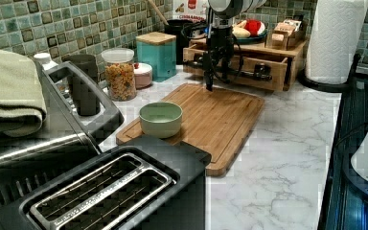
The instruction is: Open the drawer.
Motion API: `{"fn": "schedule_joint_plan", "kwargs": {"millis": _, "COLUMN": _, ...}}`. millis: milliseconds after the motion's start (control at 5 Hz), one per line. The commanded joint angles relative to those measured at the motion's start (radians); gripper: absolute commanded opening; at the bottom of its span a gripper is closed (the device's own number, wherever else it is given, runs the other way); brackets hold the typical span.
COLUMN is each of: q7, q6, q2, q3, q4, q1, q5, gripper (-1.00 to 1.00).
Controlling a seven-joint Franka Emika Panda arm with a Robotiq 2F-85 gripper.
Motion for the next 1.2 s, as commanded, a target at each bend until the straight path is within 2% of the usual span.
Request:
{"fn": "schedule_joint_plan", "kwargs": {"millis": 200, "q7": 0.006, "q6": -0.017, "q2": -0.1, "q3": 0.2, "q4": -0.089, "q1": 0.182, "q5": 0.053, "gripper": 1.0}}
{"fn": "schedule_joint_plan", "kwargs": {"millis": 400, "q7": 0.077, "q6": -0.041, "q2": -0.095, "q3": 0.165, "q4": -0.068, "q1": 0.264, "q5": 0.093, "gripper": 1.0}}
{"fn": "schedule_joint_plan", "kwargs": {"millis": 600, "q7": 0.23, "q6": -0.08, "q2": -0.102, "q3": 0.201, "q4": -0.049, "q1": 0.278, "q5": 0.072, "gripper": 1.0}}
{"fn": "schedule_joint_plan", "kwargs": {"millis": 800, "q7": 0.38, "q6": -0.08, "q2": -0.095, "q3": 0.201, "q4": -0.024, "q1": 0.318, "q5": 0.01, "gripper": 1.0}}
{"fn": "schedule_joint_plan", "kwargs": {"millis": 1000, "q7": 0.487, "q6": -0.096, "q2": -0.174, "q3": 0.213, "q4": -0.049, "q1": 0.331, "q5": -0.083, "gripper": 1.0}}
{"fn": "schedule_joint_plan", "kwargs": {"millis": 1200, "q7": 0.487, "q6": -0.096, "q2": -0.174, "q3": 0.222, "q4": -0.049, "q1": 0.322, "q5": -0.084, "gripper": 1.0}}
